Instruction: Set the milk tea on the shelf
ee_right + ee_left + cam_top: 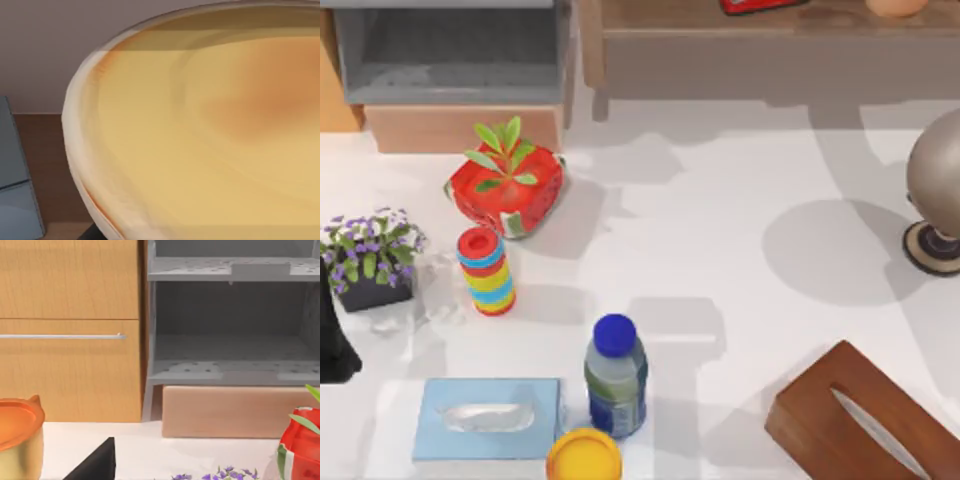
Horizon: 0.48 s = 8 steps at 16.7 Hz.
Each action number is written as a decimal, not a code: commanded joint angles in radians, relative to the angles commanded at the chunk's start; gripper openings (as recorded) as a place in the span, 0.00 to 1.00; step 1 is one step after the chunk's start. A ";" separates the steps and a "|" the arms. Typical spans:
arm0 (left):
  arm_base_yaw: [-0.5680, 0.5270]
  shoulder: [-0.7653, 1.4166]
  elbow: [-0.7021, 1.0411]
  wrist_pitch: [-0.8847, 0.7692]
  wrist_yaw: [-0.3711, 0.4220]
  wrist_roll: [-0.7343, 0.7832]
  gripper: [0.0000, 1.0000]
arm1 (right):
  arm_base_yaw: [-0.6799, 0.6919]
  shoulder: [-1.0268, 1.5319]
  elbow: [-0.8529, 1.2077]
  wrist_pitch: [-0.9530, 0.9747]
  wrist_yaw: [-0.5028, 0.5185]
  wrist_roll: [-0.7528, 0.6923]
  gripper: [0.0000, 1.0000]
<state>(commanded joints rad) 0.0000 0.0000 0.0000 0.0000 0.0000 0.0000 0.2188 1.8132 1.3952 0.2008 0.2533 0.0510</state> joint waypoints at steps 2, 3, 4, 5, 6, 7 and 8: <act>0.000 0.000 0.000 0.000 0.000 0.000 1.00 | -0.015 -0.007 0.022 -0.031 -0.021 -0.001 0.00; 0.000 0.000 0.000 0.000 0.000 0.000 1.00 | -0.018 -0.010 0.030 -0.040 -0.027 -0.002 0.00; 0.000 0.000 0.000 0.000 0.000 0.000 1.00 | -0.020 -0.011 0.033 -0.044 -0.030 -0.002 0.00; 0.000 0.000 0.000 0.000 0.000 0.000 1.00 | -0.020 -0.011 0.033 -0.044 -0.030 -0.002 0.00; 0.000 0.000 0.000 0.000 0.000 0.000 1.00 | -0.020 -0.011 0.033 -0.044 -0.030 -0.002 0.00; 0.000 0.000 0.000 0.000 0.000 0.000 1.00 | -0.020 -0.011 0.033 -0.044 -0.030 -0.002 0.00; 0.000 0.000 0.000 0.000 0.000 0.000 1.00 | -0.020 -0.011 0.033 -0.044 -0.030 -0.002 0.00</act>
<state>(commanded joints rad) 0.0000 0.0000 0.0000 0.0000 0.0000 0.0000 0.1991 1.8017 1.4286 0.1571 0.2232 0.0491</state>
